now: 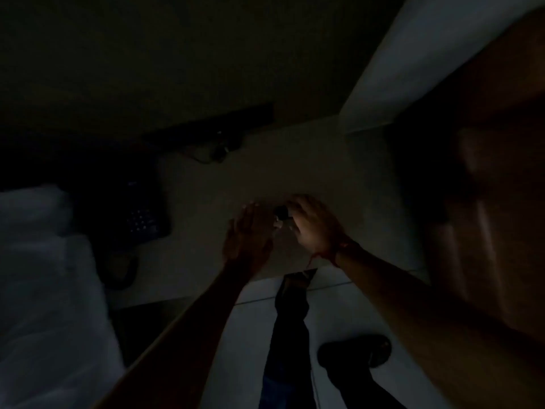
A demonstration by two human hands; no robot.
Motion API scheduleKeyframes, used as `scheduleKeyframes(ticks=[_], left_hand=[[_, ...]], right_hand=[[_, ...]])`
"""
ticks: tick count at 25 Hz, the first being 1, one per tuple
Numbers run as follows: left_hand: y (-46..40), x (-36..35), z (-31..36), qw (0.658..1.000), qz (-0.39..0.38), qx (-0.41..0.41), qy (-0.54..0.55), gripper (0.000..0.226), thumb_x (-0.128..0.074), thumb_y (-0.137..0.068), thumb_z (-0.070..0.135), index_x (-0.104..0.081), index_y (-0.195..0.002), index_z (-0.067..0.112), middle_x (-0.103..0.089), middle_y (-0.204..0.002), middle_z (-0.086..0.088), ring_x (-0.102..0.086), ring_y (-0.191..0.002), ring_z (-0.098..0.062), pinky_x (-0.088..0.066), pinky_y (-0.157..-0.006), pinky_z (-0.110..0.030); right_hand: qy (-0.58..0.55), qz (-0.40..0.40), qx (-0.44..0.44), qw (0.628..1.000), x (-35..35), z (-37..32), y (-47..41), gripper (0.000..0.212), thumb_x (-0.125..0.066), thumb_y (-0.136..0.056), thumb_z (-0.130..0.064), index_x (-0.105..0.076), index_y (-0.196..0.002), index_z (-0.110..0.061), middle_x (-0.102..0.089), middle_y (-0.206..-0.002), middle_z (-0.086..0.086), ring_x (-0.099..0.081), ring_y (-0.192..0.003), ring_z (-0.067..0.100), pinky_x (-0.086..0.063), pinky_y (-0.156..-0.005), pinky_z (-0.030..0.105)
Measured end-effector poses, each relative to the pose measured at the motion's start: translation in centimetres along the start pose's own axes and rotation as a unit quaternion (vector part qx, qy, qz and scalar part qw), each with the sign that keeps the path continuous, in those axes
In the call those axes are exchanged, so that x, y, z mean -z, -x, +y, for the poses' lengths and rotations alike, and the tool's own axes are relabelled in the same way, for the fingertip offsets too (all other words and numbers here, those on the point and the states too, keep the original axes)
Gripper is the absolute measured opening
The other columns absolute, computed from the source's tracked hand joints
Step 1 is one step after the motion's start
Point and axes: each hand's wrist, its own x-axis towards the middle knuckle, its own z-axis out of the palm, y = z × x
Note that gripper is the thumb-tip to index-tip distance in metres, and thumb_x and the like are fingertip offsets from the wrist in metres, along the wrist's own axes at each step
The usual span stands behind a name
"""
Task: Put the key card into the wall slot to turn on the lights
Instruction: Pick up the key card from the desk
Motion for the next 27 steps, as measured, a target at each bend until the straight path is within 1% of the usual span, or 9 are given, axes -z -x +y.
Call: scheduleKeyframes(ticks=[2,5,9,13,17,19,22,25,27], left_hand=[[0.1,-1.8,-1.7,1.000,0.001,0.022,0.012,0.085,-0.049,-0.102,0.045,-0.003,-0.166,0.011,-0.005,-0.175,-0.010,-0.010,-0.163,-0.027,-0.017,-0.130,-0.049],[0.3,-4.0,-3.6,0.999,-0.008,0.031,-0.012,0.088,-0.047,-0.101,0.048,0.000,-0.166,0.012,0.002,-0.176,-0.007,-0.004,-0.163,-0.025,-0.015,-0.132,-0.046],[0.3,-6.2,-4.4,0.999,0.038,0.015,-0.009,0.083,-0.043,-0.102,0.051,-0.008,-0.166,0.012,-0.002,-0.176,-0.007,-0.005,-0.163,-0.024,-0.018,-0.131,-0.049],[0.0,-8.2,-3.8,0.996,0.071,0.047,0.000,0.085,-0.038,-0.102,0.058,-0.009,-0.166,0.010,-0.005,-0.175,-0.008,-0.006,-0.163,-0.025,-0.016,-0.131,-0.052],[0.0,-8.9,-2.9,0.993,0.096,0.069,0.008,0.086,-0.039,-0.102,0.060,-0.010,-0.166,0.009,-0.007,-0.175,-0.009,-0.008,-0.163,-0.027,-0.011,-0.132,-0.055],[0.1,-8.6,-2.6,0.994,0.085,0.073,0.015,0.087,-0.037,-0.102,0.061,-0.008,-0.166,0.010,-0.005,-0.175,-0.010,-0.006,-0.163,-0.027,-0.010,-0.132,-0.054],[0.2,-7.5,-2.3,0.995,0.058,0.071,0.034,0.087,-0.039,-0.102,0.059,-0.007,-0.166,0.010,-0.003,-0.175,-0.009,-0.005,-0.163,-0.027,-0.010,-0.132,-0.051],[0.3,-4.8,-1.3,0.997,0.039,0.059,0.037,0.081,-0.040,-0.105,0.054,-0.007,-0.166,0.012,-0.003,-0.176,-0.007,-0.006,-0.163,-0.027,-0.010,-0.132,-0.049],[0.1,-1.7,0.3,0.998,0.047,0.028,0.032,0.076,-0.038,-0.106,0.051,-0.009,-0.166,0.014,-0.003,-0.176,-0.006,-0.006,-0.163,-0.027,-0.010,-0.132,-0.050]], right_hand=[[0.005,0.013,0.001,1.000,-2.1,-0.9,-2.0,0.048,-0.057,-0.083,-0.014,-0.048,-0.130,-0.008,-0.048,-0.137,0.016,-0.043,-0.126,0.039,-0.041,-0.104,0.051],[0.040,-0.005,-0.026,0.999,-4.0,-1.9,-3.5,0.050,-0.053,-0.084,-0.016,-0.042,-0.132,-0.013,-0.043,-0.138,0.014,-0.040,-0.126,0.039,-0.042,-0.101,0.052],[0.075,0.023,-0.050,0.996,-5.5,-2.2,-3.6,0.041,-0.053,-0.086,-0.013,-0.046,-0.127,-0.012,-0.043,-0.137,0.015,-0.040,-0.125,0.040,-0.042,-0.099,0.051],[0.038,0.028,-0.043,0.998,-6.5,-1.3,-3.2,0.048,-0.063,-0.080,-0.013,-0.048,-0.126,-0.009,-0.046,-0.136,0.018,-0.042,-0.123,0.040,-0.040,-0.101,0.051],[-0.023,0.023,-0.079,0.996,-6.7,0.3,-2.2,0.056,-0.069,-0.076,-0.008,-0.048,-0.128,-0.005,-0.049,-0.135,0.022,-0.043,-0.126,0.041,-0.039,-0.107,0.053],[-0.067,0.035,-0.092,0.993,-6.4,0.9,-1.5,0.043,-0.069,-0.077,-0.006,-0.056,-0.118,-0.005,-0.057,-0.125,0.021,-0.049,-0.119,0.040,-0.043,-0.102,0.053],[-0.137,0.052,-0.115,0.982,-5.1,1.4,-0.8,0.016,-0.069,-0.079,-0.006,-0.065,-0.094,-0.009,-0.066,-0.104,0.016,-0.058,-0.103,0.034,-0.053,-0.087,0.047],[-0.174,0.076,-0.111,0.976,-1.9,1.8,0.3,0.015,-0.070,-0.076,-0.002,-0.063,-0.083,-0.013,-0.067,-0.094,0.011,-0.059,-0.094,0.030,-0.054,-0.080,0.044],[-0.198,0.117,-0.099,0.968,1.2,1.9,1.2,0.019,-0.068,-0.073,0.004,-0.061,-0.077,-0.013,-0.065,-0.087,0.009,-0.059,-0.086,0.026,-0.055,-0.074,0.043]])
